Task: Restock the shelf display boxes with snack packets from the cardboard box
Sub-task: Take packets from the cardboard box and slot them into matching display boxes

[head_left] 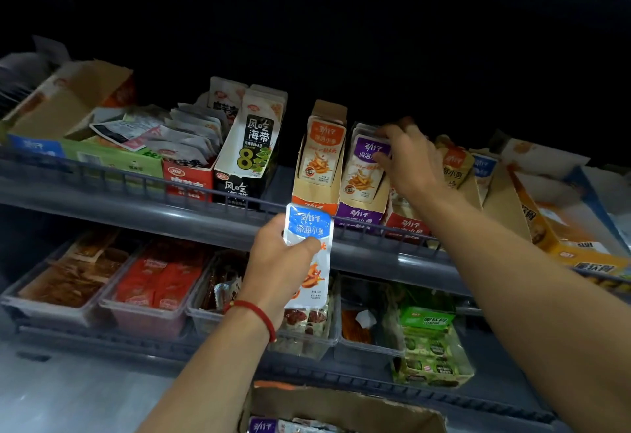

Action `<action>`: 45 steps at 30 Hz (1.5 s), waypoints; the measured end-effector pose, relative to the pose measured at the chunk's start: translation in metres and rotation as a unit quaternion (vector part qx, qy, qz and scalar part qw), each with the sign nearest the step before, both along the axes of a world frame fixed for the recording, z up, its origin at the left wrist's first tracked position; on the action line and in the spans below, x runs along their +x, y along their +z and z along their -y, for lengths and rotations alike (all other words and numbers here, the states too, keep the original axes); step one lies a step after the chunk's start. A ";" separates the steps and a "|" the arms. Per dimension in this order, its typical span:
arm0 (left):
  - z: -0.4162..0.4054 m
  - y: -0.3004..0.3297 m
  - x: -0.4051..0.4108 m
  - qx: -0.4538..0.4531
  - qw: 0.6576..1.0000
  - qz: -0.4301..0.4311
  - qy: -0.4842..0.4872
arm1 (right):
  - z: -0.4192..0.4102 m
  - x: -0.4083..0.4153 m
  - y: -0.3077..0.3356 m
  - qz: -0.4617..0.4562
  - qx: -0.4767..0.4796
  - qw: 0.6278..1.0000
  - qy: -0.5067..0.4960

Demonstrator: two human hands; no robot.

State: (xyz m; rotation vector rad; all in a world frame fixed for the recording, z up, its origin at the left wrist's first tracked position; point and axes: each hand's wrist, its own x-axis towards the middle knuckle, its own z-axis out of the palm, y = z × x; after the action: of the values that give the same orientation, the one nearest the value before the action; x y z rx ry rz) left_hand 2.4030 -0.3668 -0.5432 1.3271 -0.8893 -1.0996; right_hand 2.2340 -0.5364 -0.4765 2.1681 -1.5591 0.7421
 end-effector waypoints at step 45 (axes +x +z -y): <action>0.020 -0.020 -0.072 -0.064 0.991 0.090 -0.081 | 0.011 -0.206 0.066 0.073 0.161 0.977 -0.122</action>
State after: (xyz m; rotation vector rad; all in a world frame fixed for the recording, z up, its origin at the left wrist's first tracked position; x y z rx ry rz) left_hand 2.3311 -0.3871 -0.5631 1.2785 -1.1997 -1.0369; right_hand 2.0278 -0.5478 -0.4109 2.1161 -2.1042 0.6159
